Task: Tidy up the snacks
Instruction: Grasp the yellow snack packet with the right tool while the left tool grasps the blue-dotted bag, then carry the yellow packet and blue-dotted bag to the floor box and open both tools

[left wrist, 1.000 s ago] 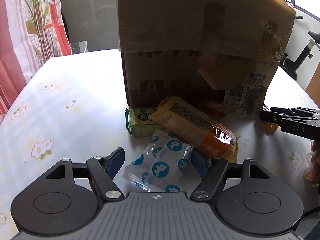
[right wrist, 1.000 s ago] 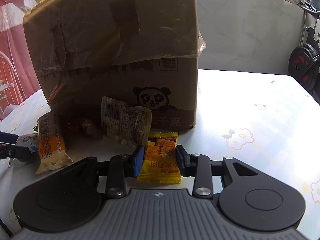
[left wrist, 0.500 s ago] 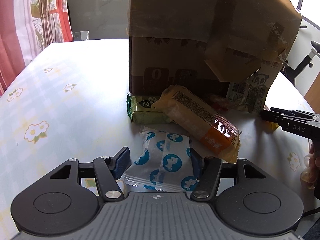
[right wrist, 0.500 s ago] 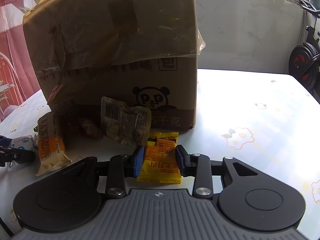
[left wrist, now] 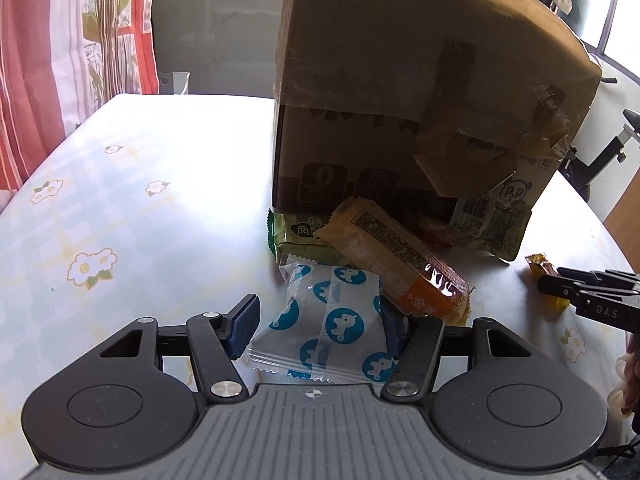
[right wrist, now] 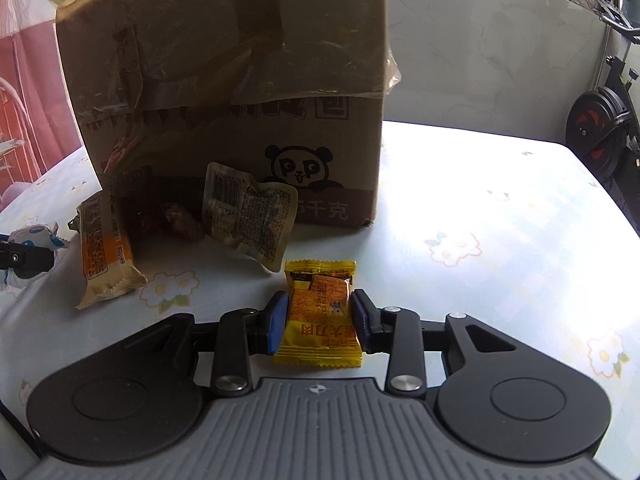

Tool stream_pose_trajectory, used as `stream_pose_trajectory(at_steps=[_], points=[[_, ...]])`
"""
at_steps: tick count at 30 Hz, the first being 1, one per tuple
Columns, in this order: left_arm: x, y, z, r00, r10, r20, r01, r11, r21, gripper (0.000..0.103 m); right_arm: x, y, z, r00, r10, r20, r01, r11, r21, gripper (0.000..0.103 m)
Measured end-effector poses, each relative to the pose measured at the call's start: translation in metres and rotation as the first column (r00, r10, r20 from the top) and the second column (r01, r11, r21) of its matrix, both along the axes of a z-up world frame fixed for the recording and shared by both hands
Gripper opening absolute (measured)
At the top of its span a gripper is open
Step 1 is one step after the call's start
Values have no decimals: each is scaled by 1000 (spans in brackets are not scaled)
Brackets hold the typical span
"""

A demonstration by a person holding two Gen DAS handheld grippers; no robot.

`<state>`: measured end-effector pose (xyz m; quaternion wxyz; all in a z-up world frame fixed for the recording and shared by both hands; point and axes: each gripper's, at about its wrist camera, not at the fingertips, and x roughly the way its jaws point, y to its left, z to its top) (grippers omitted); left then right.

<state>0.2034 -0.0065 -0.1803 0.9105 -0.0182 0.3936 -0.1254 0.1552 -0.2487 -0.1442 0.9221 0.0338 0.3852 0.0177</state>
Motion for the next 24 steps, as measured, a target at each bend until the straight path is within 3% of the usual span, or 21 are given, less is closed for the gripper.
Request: stream_pose_trajectory(at_steps=[4, 7, 9, 11, 17, 20, 24], points=[[-3, 4, 15, 999, 11, 46, -11, 1000, -4, 64, -15, -14, 15, 999, -46, 21, 44, 996, 73, 36], [-7, 8, 36, 993, 20, 116, -20, 1000, -3, 64, -22, -17, 40, 996, -38, 81, 31, 996, 78, 36], [-10, 5, 55, 981, 5, 196, -13, 999, 37, 64, -21, -19, 58, 991, -28, 128, 17, 996, 82, 36], [-11, 1, 80, 958, -21, 287, 6, 999, 54, 64, -17, -21, 79, 983, -13, 181, -1, 997, 78, 36], [-2, -23, 149, 882, -105, 459, 89, 994, 55, 65, -2, -17, 146, 938, 62, 341, -75, 997, 26, 36], [15, -42, 175, 858, -129, 498, 127, 991, 38, 65, 14, -14, 173, 913, 100, 395, -105, 994, -8, 36], [51, -68, 191, 862, -149, 484, 173, 985, -4, 65, 45, -8, 193, 893, 123, 433, -119, 992, -37, 36]])
